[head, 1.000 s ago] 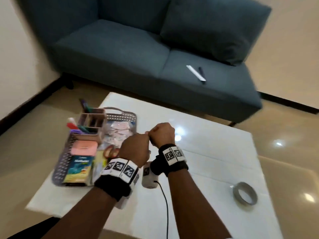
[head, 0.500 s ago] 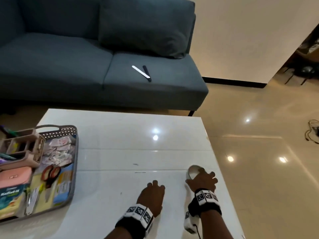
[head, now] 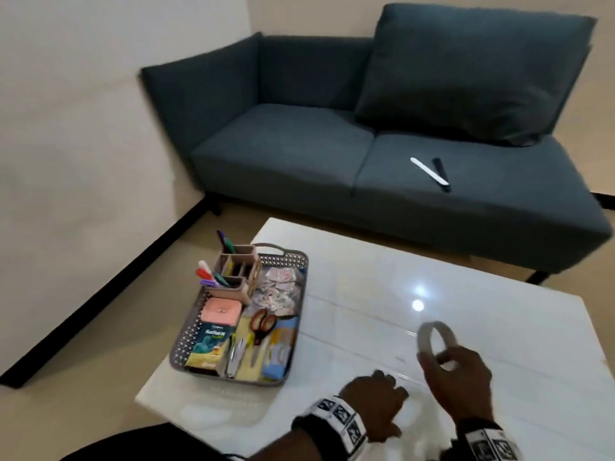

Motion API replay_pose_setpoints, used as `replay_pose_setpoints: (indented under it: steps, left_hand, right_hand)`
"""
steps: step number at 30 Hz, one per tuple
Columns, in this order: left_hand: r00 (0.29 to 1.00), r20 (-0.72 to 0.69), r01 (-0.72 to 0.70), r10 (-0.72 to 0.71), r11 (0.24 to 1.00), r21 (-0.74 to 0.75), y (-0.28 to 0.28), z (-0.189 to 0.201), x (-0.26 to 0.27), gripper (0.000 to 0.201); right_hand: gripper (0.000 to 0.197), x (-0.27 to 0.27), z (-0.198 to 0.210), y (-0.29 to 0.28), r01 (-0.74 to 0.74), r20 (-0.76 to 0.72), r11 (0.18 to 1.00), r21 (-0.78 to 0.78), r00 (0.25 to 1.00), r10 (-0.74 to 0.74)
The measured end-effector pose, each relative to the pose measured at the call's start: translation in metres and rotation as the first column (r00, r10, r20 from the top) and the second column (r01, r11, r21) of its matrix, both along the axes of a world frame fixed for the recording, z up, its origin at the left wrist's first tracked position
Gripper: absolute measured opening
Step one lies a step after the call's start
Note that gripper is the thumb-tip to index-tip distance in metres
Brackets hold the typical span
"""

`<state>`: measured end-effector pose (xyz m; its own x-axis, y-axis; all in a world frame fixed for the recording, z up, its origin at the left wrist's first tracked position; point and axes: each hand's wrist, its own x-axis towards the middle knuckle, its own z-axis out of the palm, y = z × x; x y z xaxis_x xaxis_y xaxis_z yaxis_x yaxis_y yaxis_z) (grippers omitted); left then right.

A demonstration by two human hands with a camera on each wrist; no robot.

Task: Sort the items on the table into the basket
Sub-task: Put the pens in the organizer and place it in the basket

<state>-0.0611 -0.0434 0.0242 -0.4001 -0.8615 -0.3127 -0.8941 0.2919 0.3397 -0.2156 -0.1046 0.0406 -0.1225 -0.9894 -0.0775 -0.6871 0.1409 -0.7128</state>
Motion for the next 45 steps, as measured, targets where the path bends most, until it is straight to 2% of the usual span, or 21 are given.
replay_pose_setpoints:
  steps: [2,5,7,9,11,13,15,17,20,21,22,24,26,28,30,34,37,40,45]
  left_hand:
    - [0.999,0.03,-0.041,0.043,0.997,-0.071,-0.003,0.018,0.045,0.056]
    - [0.99,0.11,-0.068,0.087,0.984,-0.167,0.003,0.035,0.113,0.051]
    - [0.967,0.227,-0.075,0.113,0.983,-0.169,0.011,0.04,0.145,0.045]
    - [0.95,0.248,-0.159,0.192,0.976,-0.148,0.02,0.026,0.169,0.035]
    - [0.954,0.19,-0.203,0.232,0.965,-0.164,0.026,0.004,0.183,0.023]
    - [0.962,0.183,-0.186,0.205,0.976,-0.114,0.026,0.0,0.191,0.023]
    - [0.959,0.206,-0.189,0.196,0.981,-0.052,0.027,0.007,0.197,0.026]
    - [0.957,0.229,-0.192,0.178,0.981,0.041,0.024,0.012,0.199,0.031]
    - [0.946,0.259,-0.214,0.196,0.976,0.041,0.022,0.026,0.199,0.036]
    - [0.943,0.26,-0.223,0.21,0.975,0.02,0.021,0.032,0.199,0.034]
    - [0.937,0.267,-0.231,0.225,0.973,-0.008,0.022,0.039,0.201,0.031]
    - [0.925,0.251,-0.281,0.285,0.958,-0.051,0.028,0.065,0.207,0.03]
    - [0.891,0.234,-0.368,0.389,0.921,-0.128,0.036,0.088,0.22,0.027]
    - [0.83,0.204,-0.492,0.518,0.854,-0.168,0.05,0.108,0.235,0.024]
    - [0.744,0.205,-0.61,0.636,0.771,-0.183,0.064,0.111,0.257,0.026]
    - [0.606,0.239,-0.75,0.758,0.645,-0.145,0.082,0.083,0.311,0.031]
    - [0.562,0.189,-0.818,0.805,0.575,-0.02,0.087,0.051,0.332,0.037]
    - [0.566,0.101,-0.824,0.818,0.564,0.047,0.082,0.015,0.344,0.042]
    - [0.629,0.062,-0.777,0.775,0.629,0.012,0.063,-0.035,0.371,0.023]
  right_hand:
    - [0.029,0.059,0.008,-0.015,-0.141,0.021,0.988,-0.056,0.99,0.143]
    - [0.041,0.158,0.017,-0.035,-0.358,-0.037,0.928,-0.107,0.934,0.356]
    - [0.055,0.214,0.023,-0.045,-0.529,-0.134,0.837,-0.139,0.847,0.514]
    - [0.075,0.262,0.021,-0.055,-0.65,-0.294,0.758,-0.059,0.737,0.609]
    - [0.09,0.294,0.011,-0.064,-0.698,-0.456,0.714,0.059,0.618,0.641]
    - [0.091,0.314,-0.008,-0.07,-0.711,-0.565,0.686,0.154,0.506,0.652]
    - [0.083,0.323,-0.027,-0.073,-0.695,-0.63,0.686,0.215,0.438,0.641]
    - [0.078,0.321,-0.033,-0.077,-0.672,-0.669,0.7,0.243,0.407,0.623]
    - [0.096,0.315,-0.018,-0.079,-0.662,-0.652,0.698,0.274,0.406,0.641]
    - [0.101,0.311,-0.009,-0.077,-0.647,-0.633,0.71,0.277,0.433,0.642]
    - [0.1,0.306,-0.004,-0.075,-0.628,-0.597,0.734,0.259,0.493,0.633]
    - [0.085,0.29,0.014,-0.062,-0.568,-0.49,0.794,0.219,0.639,0.592]
    - [0.063,0.272,0.028,-0.044,-0.483,-0.371,0.841,0.246,0.754,0.542]
    - [0.053,0.252,0.03,-0.021,-0.409,-0.256,0.861,0.303,0.835,0.487]
    - [0.05,0.237,0.026,0.002,-0.374,-0.164,0.853,0.363,0.876,0.454]
    - [0.031,0.227,0.004,0.037,-0.342,0.013,0.837,0.426,0.928,0.372]
    - [0.02,0.233,-0.008,0.052,-0.333,-0.016,0.836,0.436,0.926,0.377]
    - [0.024,0.242,-0.021,0.051,-0.331,-0.03,0.856,0.398,0.928,0.372]
    - [0.021,0.261,-0.058,0.027,-0.311,-0.145,0.896,0.315,0.918,0.37]
